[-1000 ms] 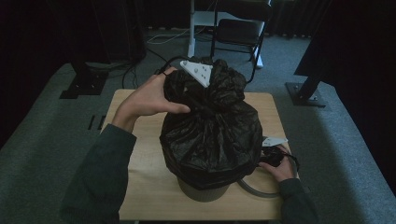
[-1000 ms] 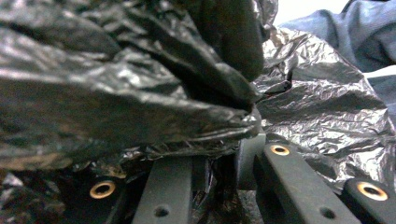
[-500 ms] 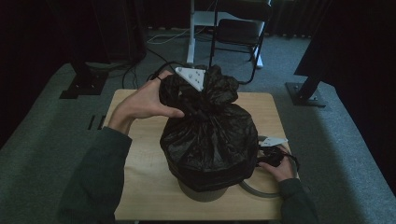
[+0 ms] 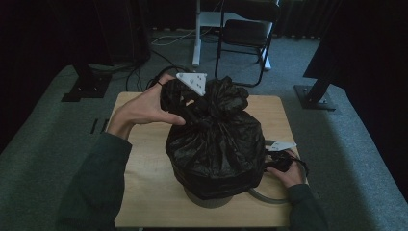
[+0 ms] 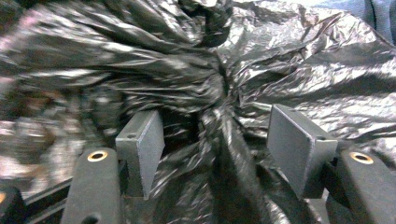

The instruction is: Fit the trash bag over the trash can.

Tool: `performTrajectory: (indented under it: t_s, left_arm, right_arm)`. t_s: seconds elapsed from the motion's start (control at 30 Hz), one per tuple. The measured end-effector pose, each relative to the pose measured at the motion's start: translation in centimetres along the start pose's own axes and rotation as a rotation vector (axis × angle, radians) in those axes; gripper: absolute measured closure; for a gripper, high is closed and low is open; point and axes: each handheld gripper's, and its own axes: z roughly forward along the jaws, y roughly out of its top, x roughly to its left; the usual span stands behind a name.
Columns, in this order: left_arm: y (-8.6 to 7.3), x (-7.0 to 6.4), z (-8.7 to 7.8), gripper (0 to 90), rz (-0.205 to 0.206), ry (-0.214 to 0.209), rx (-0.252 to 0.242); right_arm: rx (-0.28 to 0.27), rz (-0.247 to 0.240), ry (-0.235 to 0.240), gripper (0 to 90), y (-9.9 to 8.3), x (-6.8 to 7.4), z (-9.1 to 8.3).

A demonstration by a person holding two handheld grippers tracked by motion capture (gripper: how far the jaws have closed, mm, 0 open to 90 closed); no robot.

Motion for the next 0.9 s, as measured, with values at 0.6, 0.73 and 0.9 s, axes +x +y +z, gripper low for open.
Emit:
performTrajectory:
  t_s: [0.6, 0.73, 0.9]
  left_arm:
    - [-0.9, 0.0, -2.3, 37.9, -0.014, 0.027, -0.136]
    - [-0.8, 0.2, -2.5, 38.0, -0.019, 0.045, -0.173]
    - [-0.4, 0.5, -2.3, 38.0, -0.016, 0.064, -0.185]
  right_arm:
    - [0.000, -0.001, 0.000, 25.6, 0.0, 0.0, 0.0]
    - [0.000, -0.001, 0.000, 25.6, 0.0, 0.0, 0.0]
    - [0.000, 0.000, 0.000, 25.7, 0.0, 0.0, 0.0]
